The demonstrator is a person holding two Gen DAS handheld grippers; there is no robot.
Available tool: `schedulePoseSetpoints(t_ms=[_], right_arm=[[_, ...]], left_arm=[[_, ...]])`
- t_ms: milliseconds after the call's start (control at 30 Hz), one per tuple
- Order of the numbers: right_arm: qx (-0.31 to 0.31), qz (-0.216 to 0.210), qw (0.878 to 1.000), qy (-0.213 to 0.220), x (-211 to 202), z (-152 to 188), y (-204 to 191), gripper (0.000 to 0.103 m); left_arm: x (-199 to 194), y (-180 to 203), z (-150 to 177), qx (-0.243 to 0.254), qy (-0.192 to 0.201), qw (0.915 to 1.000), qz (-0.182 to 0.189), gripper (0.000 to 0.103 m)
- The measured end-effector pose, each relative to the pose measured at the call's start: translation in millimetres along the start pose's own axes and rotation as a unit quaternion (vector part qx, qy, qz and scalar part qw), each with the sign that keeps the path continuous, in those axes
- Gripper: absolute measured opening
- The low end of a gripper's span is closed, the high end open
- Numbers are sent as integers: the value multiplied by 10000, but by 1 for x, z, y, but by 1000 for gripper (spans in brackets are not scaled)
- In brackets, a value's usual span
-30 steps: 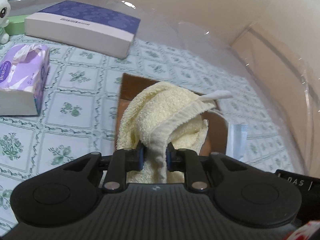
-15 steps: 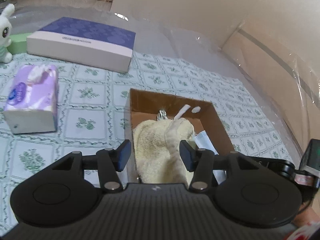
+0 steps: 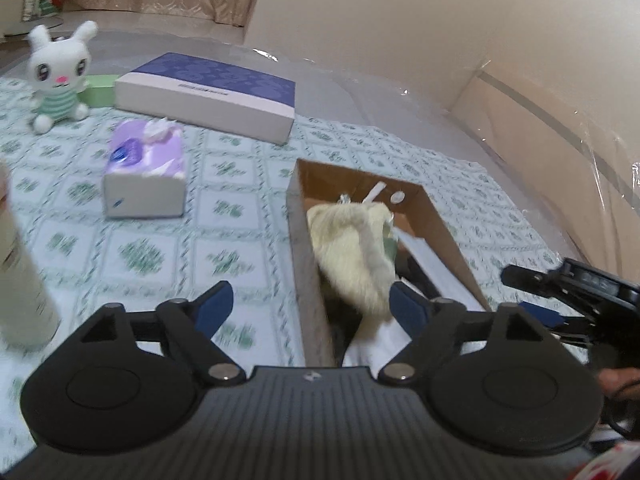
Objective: Organize soft objects
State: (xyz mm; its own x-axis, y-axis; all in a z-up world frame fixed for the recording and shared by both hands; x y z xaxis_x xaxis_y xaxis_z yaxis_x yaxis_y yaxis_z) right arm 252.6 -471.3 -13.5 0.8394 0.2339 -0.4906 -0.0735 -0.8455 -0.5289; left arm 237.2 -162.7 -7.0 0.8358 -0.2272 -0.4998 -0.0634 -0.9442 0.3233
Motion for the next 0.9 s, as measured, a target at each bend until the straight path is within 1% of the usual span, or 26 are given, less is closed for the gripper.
schedulePoseSetpoints(t_ms=[67, 133, 267, 333, 367, 400, 467, 533, 600, 700, 900], right_arm=[[-222, 76, 9997, 18, -21, 10, -5, 76], [-480, 163, 9987, 51, -43, 21, -10, 77], [-927, 273, 9952, 125, -80, 43, -22, 80], [-1111, 318, 9931, 173, -96, 55, -27, 81], [-1167, 316, 9925, 192, -104, 60, -29, 81], [-1210, 305, 9920, 208, -112, 66, -33, 81], [-1233, 311, 9916, 237, -123, 74, -37, 81], [-1271, 291, 9911, 273, -134, 83, -43, 82], [-1345, 290, 9901, 292, -145, 91, -50, 82], [-1491, 319, 9878, 308, -158, 101, -59, 82], [-1943, 437, 9791, 424, -183, 118, -74, 82]], left_arm=[[-14, 0, 9, 27, 11, 10000, -30, 91], [-30, 1, 17, 56, 32, 9999, -102, 94], [-58, 3, 31, 107, 94, 9997, -200, 95], [-77, 4, 36, 165, 383, 9991, -95, 95], [-86, 6, 38, 207, 511, 9984, -80, 95], [-94, 7, 40, 230, 557, 9981, -127, 95], [-105, 8, 45, 236, 436, 9987, -67, 95], [-117, 8, 51, 280, 403, 9988, -21, 95], [-127, 9, 57, 347, 341, 9988, -75, 95], [-143, 6, 64, 317, 243, 9991, -130, 95], [-176, -1, 75, 430, 243, 9981, -363, 95]])
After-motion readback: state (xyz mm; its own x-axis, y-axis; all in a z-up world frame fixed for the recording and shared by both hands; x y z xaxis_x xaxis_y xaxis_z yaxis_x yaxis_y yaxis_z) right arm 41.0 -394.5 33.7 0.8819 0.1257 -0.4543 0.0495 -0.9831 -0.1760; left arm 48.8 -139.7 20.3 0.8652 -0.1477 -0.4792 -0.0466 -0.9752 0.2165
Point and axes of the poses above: each gripper's, at about its wrist camera, not at the fingertips, and x roughly the way its jaws point, y to its right, z to its underside, the point moved 3 cm from there along x, roughly the way its jaws point, and after that the axes turned 9 degrees about y, right-handed, at the moved point
